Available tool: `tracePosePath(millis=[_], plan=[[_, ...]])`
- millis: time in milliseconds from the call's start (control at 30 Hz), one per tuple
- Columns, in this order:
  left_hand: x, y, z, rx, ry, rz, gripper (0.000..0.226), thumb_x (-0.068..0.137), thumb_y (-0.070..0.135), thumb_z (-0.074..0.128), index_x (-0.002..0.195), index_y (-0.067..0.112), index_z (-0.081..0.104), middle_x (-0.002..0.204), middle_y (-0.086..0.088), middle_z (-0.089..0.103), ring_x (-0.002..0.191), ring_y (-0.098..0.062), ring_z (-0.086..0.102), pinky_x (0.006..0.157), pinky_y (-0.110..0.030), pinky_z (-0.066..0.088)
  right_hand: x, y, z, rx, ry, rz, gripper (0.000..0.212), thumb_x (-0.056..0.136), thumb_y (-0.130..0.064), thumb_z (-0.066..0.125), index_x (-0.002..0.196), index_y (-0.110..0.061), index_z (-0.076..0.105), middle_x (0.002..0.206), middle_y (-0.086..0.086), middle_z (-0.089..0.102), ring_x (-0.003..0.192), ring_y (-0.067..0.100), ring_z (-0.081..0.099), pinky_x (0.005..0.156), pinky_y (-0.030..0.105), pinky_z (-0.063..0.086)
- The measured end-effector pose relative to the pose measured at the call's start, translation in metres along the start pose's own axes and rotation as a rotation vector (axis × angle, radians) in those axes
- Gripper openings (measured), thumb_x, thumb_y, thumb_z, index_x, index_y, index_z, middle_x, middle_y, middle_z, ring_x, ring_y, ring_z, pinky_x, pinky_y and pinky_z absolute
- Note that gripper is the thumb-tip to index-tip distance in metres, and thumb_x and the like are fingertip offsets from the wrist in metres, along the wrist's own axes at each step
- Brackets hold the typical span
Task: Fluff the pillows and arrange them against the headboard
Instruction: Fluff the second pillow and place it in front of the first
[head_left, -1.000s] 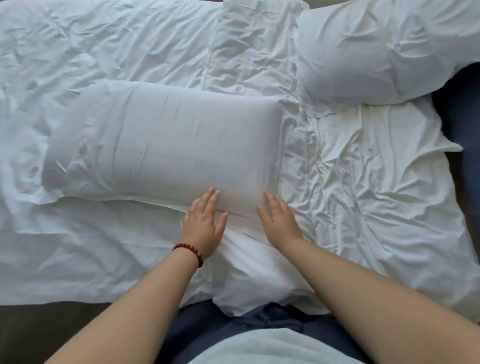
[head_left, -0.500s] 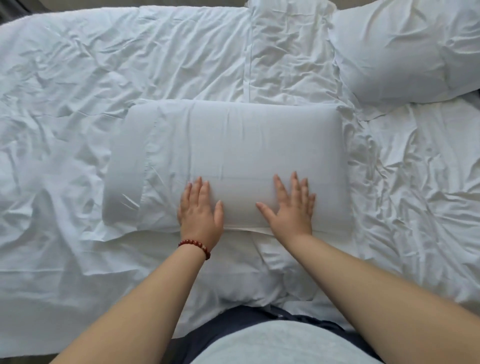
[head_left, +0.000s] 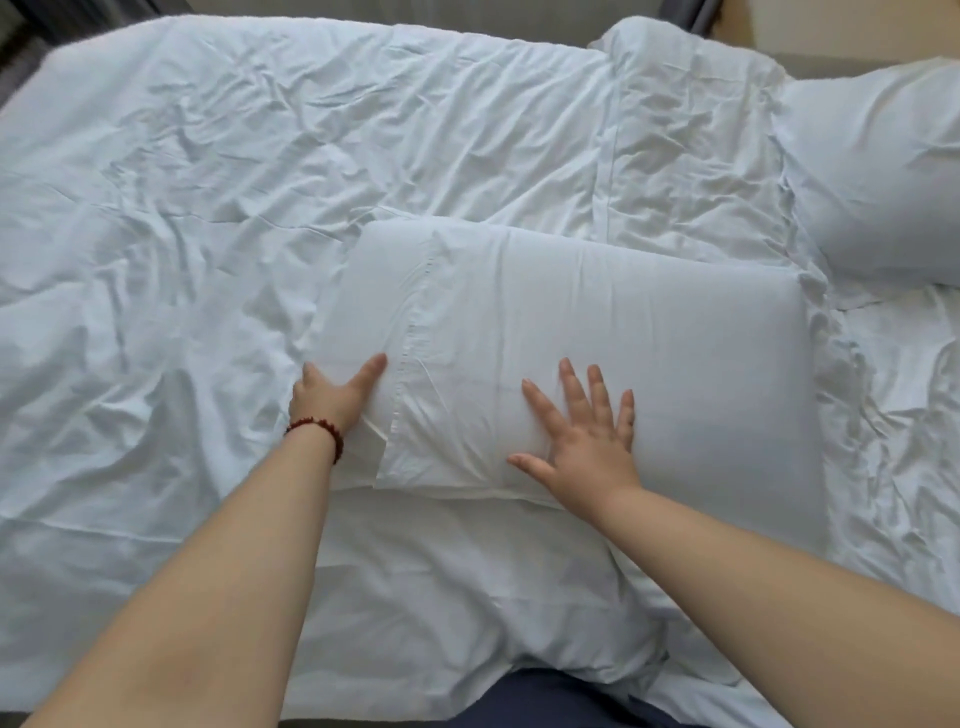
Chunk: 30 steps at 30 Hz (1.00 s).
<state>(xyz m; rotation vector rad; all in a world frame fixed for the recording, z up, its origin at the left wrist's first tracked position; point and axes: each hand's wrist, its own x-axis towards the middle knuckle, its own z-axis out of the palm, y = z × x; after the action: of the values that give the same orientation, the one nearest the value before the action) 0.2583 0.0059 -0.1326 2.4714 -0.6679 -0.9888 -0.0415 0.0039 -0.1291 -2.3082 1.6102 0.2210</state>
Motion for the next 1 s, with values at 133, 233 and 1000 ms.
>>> tracePosePath(millis=[133, 233, 1000], plan=[[0.012, 0.005, -0.021, -0.032, -0.143, -0.041, 0.114, 0.049, 0.09, 0.061, 0.135, 0.016, 0.052, 0.131, -0.006, 0.058, 0.116, -0.03, 0.056, 0.1, -0.04, 0.042, 0.0, 0.008, 0.005, 0.007, 0.014, 0.01, 0.085, 0.071, -0.086, 0.016, 0.144, -0.057, -0.017, 0.16, -0.008, -0.028, 0.144, 0.022, -0.034, 0.111, 0.052, -0.025], [-0.003, 0.015, -0.025, -0.16, -0.177, 0.03, 0.096, 0.053, 0.078, 0.071, 0.125, 0.016, 0.06, 0.116, -0.003, 0.066, 0.1, -0.026, 0.062, 0.09, -0.038, 0.049, -0.003, 0.014, 0.001, 0.049, 0.049, 0.033, 0.088, 0.069, -0.087, 0.017, 0.146, -0.056, -0.01, 0.162, -0.008, -0.021, 0.146, 0.02, -0.029, 0.114, 0.052, -0.021], [-0.327, 0.232, -0.018, -0.415, -0.691, 1.071, 0.048, 0.077, 0.052, 0.067, 0.111, 0.018, 0.063, 0.101, 0.0, 0.073, 0.095, -0.018, 0.07, 0.084, -0.048, 0.057, -0.18, 0.044, -0.209, 0.635, 0.892, -0.051, 0.107, 0.063, -0.089, 0.051, 0.151, -0.041, 0.016, 0.163, -0.002, 0.017, 0.149, 0.009, 0.015, 0.118, 0.019, 0.018]])
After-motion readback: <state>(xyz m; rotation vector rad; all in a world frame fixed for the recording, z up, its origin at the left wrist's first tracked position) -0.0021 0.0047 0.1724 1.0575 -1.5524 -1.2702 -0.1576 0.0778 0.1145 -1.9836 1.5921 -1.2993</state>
